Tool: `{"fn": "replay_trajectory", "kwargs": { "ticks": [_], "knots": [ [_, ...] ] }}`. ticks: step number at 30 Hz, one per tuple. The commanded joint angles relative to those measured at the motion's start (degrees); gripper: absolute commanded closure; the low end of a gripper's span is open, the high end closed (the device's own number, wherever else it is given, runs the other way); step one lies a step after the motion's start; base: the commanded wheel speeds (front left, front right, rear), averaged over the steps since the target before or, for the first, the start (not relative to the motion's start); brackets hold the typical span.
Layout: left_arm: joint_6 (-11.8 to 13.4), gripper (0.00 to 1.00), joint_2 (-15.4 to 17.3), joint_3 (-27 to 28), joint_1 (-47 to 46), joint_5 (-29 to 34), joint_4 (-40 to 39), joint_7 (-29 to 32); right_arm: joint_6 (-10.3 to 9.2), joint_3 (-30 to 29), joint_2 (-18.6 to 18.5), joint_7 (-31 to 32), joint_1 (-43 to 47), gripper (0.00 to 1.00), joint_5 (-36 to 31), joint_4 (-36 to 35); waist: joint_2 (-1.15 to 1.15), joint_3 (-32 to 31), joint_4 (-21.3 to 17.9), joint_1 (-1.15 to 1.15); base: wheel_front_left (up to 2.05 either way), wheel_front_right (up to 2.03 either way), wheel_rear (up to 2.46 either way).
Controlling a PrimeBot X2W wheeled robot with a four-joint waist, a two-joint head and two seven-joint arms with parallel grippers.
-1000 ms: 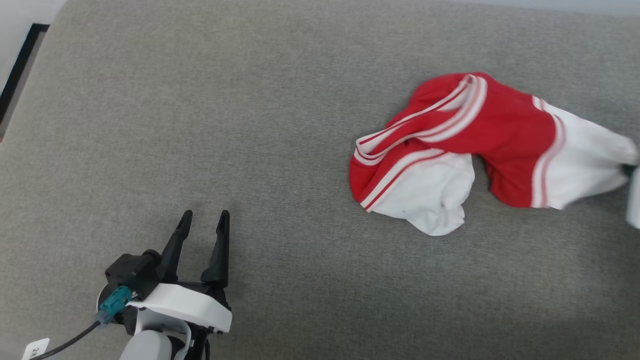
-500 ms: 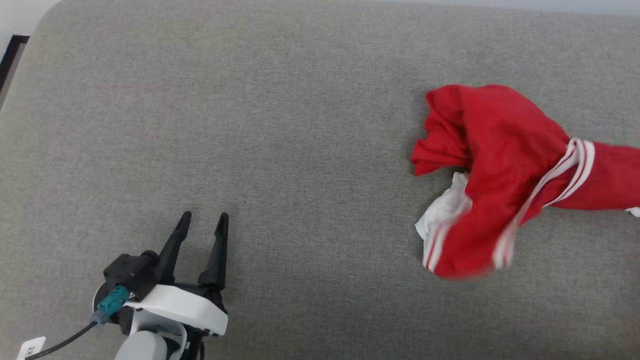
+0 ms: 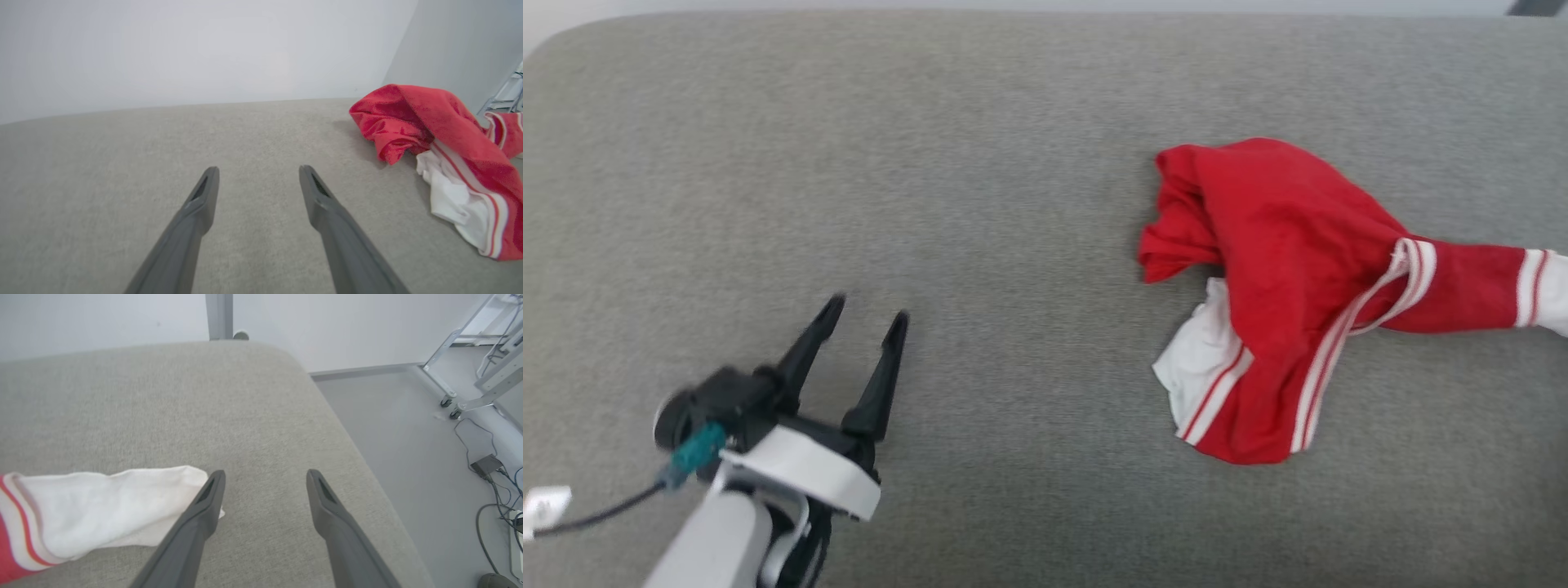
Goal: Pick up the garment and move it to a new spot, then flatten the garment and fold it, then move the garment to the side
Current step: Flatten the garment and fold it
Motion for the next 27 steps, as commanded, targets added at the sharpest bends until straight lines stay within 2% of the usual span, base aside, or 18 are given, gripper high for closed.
{"fn": "replay_trajectory", "kwargs": {
  "ticks": [1,4,7,10,12,13,16,19,22,27],
  "knots": [
    [-0.12,0.0,3.05,-3.59,-3.16,-2.23,-1.55,-0.13,-0.03,-0.89,1.36,-3.12,0.85,0.0,-0.15,-1.97,0.0,-0.11,-1.57,0.0,0.0,0.0,0.0],
    [-0.12,0.0,9.01,-10.27,-8.4,-6.3,-3.27,-0.13,-0.03,-0.38,3.97,-6.98,1.85,0.0,0.62,-5.25,0.0,0.22,-3.75,0.0,0.0,0.0,0.0],
    [-0.12,0.0,15.01,-19.68,-14.38,-14.31,-4.96,1.89,-0.03,1.71,7.21,-9.72,2.57,0.0,0.86,-8.12,0.0,1.07,-6.63,0.0,0.0,0.0,0.0],
    [-0.12,0.0,20.35,-29.01,-21.39,-27.17,-9.17,9.6,-0.03,4.23,10.31,-11.83,2.94,0.0,1.25,-10.05,0.0,2.47,-9.56,0.0,0.0,0.0,0.0],
    [-0.12,0.0,23.99,-34.3,-25.66,-36.19,-12.54,17.59,-0.03,5.82,12.39,-13.14,3.14,0.0,1.25,-10.66,0.0,3.77,-11.55,0.0,0.0,0.0,0.0],
    [-0.12,0.0,23.99,-34.3,-25.66,-36.19,-12.54,17.59,-0.03,5.82,12.39,-13.14,3.14,0.0,1.25,-10.66,0.0,3.77,-11.55,0.0,0.0,0.0,0.0],
    [-0.12,0.0,28.44,-39.15,-31.59,-47.81,-16.13,29.59,-0.03,8.02,14.79,-15.03,3.25,0.0,1.19,-10.75,0.0,5.7,-14.53,0.0,0.0,0.0,0.0],
    [-0.12,0.0,30.58,-41.3,-36.11,-54.15,-16.72,37.34,-0.03,9.54,16.5,-17.14,3.19,0.0,1.78,-9.6,0.0,7.57,-17.21,0.0,0.0,0.0,0.0],
    [-0.12,0.0,30.96,-42.19,-38.76,-58.72,-15.89,41.66,-0.03,11.04,17.59,-19.28,2.51,0.0,2.67,-7.57,0.0,9.54,-19.82,0.0,0.0,0.0,0.0],
    [-0.12,0.0,30.61,-43.51,-41.1,-60.13,-13.57,45.01,-0.03,13.3,18.37,-23.15,1.07,0.0,3.88,-2.74,0.0,11.46,-23.65,0.0,0.0,0.0,0.0]
  ]
}}
